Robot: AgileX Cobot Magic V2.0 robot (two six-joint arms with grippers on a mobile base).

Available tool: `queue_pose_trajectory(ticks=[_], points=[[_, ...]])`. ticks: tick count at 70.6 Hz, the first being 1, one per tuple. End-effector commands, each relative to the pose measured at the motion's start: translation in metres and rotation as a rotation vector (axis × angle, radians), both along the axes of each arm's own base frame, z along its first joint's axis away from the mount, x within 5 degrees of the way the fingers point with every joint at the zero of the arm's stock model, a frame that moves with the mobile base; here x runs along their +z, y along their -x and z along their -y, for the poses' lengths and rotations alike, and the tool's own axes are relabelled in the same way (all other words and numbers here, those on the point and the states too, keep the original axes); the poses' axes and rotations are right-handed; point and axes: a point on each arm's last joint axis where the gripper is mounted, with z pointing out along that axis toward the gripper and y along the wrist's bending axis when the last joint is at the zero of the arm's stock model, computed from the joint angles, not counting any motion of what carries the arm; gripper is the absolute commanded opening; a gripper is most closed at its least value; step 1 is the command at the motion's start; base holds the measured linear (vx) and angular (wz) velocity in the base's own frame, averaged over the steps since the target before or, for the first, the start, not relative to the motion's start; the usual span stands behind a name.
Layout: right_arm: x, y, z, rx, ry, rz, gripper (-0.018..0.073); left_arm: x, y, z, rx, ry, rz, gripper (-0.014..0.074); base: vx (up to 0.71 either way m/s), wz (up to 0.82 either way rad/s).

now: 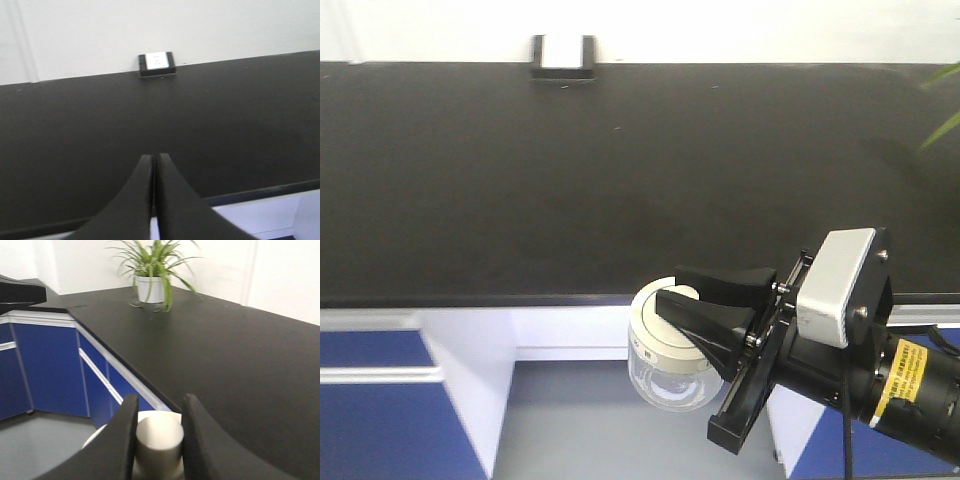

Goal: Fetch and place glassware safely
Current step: 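Turn the base toward the black bench with the jar held in the right gripper, then drive up to the black bench edge holding the jar steady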

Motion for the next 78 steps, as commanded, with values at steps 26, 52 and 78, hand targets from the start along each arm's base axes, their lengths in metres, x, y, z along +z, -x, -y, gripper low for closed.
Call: queue_pose_trajectory(ticks=[26, 52, 78], points=[[0.0225, 0.0013, -0.002, 0.031, -0.106, 0.075, -0.0001, 0.0158, -0.0007, 0.0014, -0.012, 0.025, 0.097, -0.0007, 0.16, -0.21], [0.0225, 0.0013, -0.002, 0.031, -0.106, 0.075, -0.0001, 0.0158, -0.0007, 0.0014, -0.012, 0.025, 0.097, -0.0007, 0.17, 0.07], [0.0225, 0.0013, -0.002, 0.031, -0.106, 0.075, -0.0001, 0.0158, -0.0007, 0.0014, -0.012, 0.025, 0.097, -0.0007, 0.16, 0.09]])
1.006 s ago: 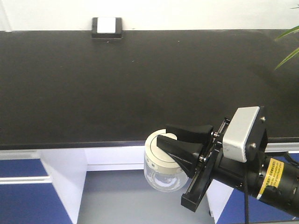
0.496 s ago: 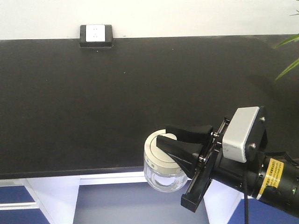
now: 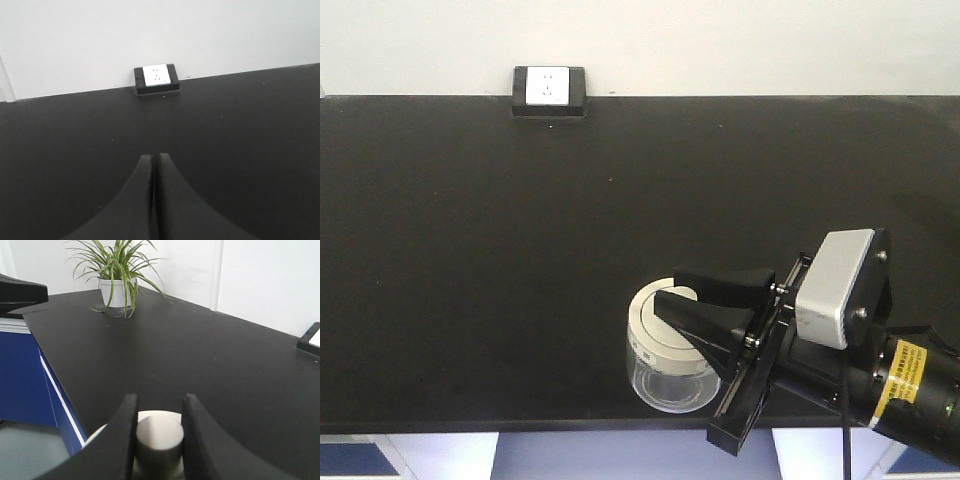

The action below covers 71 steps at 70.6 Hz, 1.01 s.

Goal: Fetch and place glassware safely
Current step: 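Drive up to the black bench edge holding the jar steady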

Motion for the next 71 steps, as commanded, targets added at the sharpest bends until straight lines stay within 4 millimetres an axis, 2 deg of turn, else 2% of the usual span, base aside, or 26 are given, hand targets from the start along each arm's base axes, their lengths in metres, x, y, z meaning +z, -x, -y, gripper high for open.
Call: queue_pose_trajectory(ticks=[1, 71], points=[[0.0225, 0.0013, -0.002, 0.031, -0.106, 0.075, -0.0001, 0.0158, -0.0007, 0.0014, -0.012, 0.025, 0.097, -0.0007, 0.15, 0.09], [0.0225, 0.0013, -0.002, 0.031, -0.106, 0.075, -0.0001, 0.0158, -0.0007, 0.0014, -0.012, 0.025, 0.097, -0.0007, 0.07, 0.03]])
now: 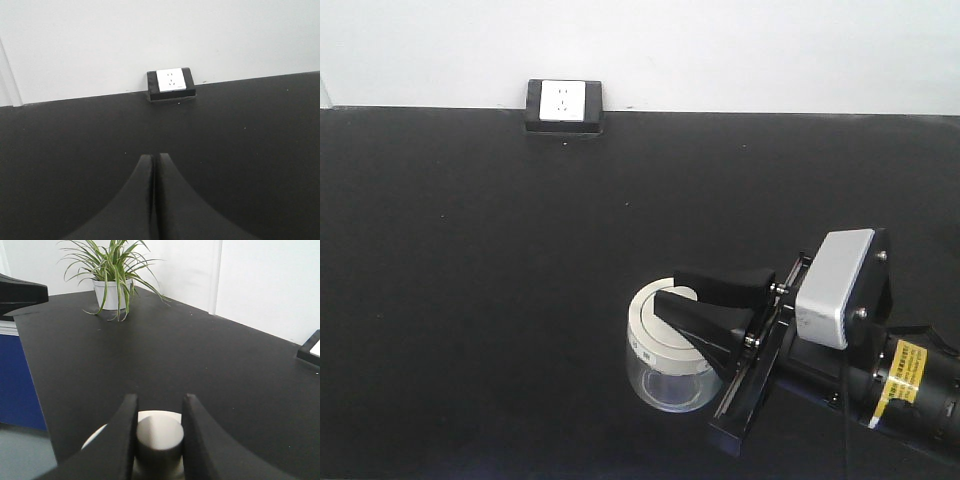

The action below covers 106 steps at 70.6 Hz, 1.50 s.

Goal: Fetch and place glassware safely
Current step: 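Drive up to the black bench edge holding the jar steady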

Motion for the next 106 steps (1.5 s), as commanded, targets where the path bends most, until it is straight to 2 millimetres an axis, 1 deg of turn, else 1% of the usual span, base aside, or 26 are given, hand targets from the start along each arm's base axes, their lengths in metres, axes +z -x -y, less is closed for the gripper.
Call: queue_pose_trajectory(ticks=[1, 92, 106], points=[[0.0225, 0.0013, -0.002, 0.031, -0.106, 0.075, -0.0001, 0.0158, -0.0007, 0.0014, -0.012, 0.025, 0.097, -0.0007, 0.03, -0.01], [0.0226, 0.0014, -0.002, 0.032, -0.107, 0.076, -0.0001, 0.0158, -0.0007, 0.0014, -0.012, 0.025, 0.097, -0.0007, 0.0, 0.0], [0.0205, -0.0003, -0.001, 0.011, -0.083, 0.07, -0.0001, 0.0158, -0.0007, 0.0014, -0.012, 0.025, 0.097, -0.0007, 0.0, 0.0]])
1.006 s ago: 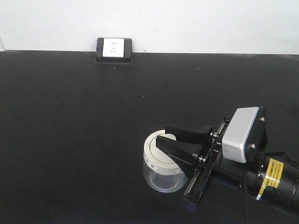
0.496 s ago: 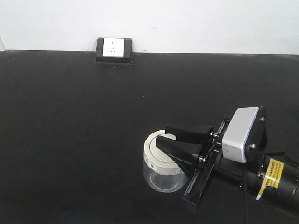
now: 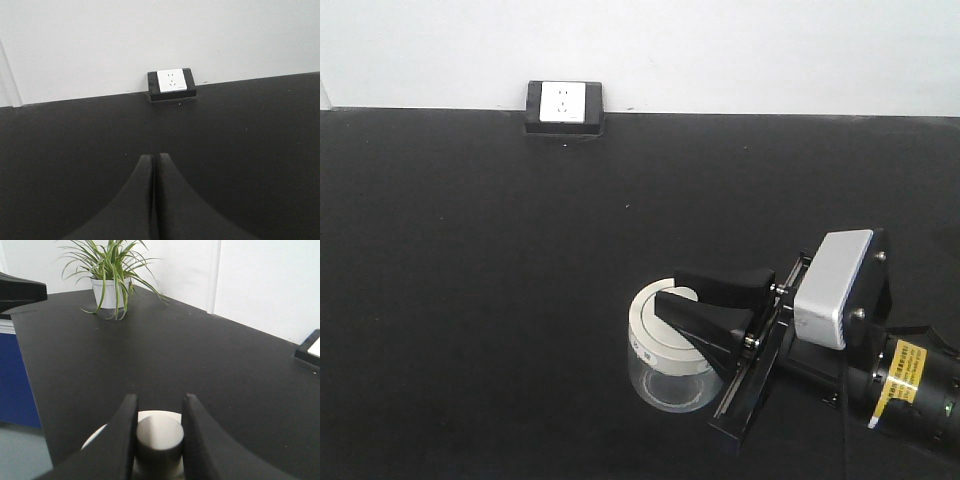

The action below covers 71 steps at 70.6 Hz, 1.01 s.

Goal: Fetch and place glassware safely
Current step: 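Drive up to the black bench edge holding the jar steady, then extend the right gripper over the bench and lower the jar onto it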

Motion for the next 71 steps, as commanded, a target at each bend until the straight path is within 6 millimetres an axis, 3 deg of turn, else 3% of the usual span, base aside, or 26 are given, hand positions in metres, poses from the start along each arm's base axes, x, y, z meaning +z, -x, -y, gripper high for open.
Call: queue_pose_trajectory(ticks=[1, 29, 53, 71], points=[[0.021, 0.0, -0.001, 0.017, -0.094, 0.07, -0.0001, 0.016, -0.001, 0.001, -0.012, 0.025, 0.097, -0.0007, 0.0, 0.0], [0.019, -0.013, 0.002, -0.094, -0.074, 0.13, -0.0001, 0.016, -0.001, 0.001, -0.012, 0.025, 0.097, -0.0007, 0.0, 0.0], [-0.013, -0.049, -0.012, -0.153, -0.205, 0.173, -0.0001, 0.016, -0.001, 0.001, -0.012, 0.025, 0.097, -0.0007, 0.0, 0.0], [-0.029, -0.091, -0.035, -0.144, -0.204, 0.162, -0.0001, 0.016, -0.001, 0.001, -0.012, 0.025, 0.097, -0.0007, 0.0, 0.0]])
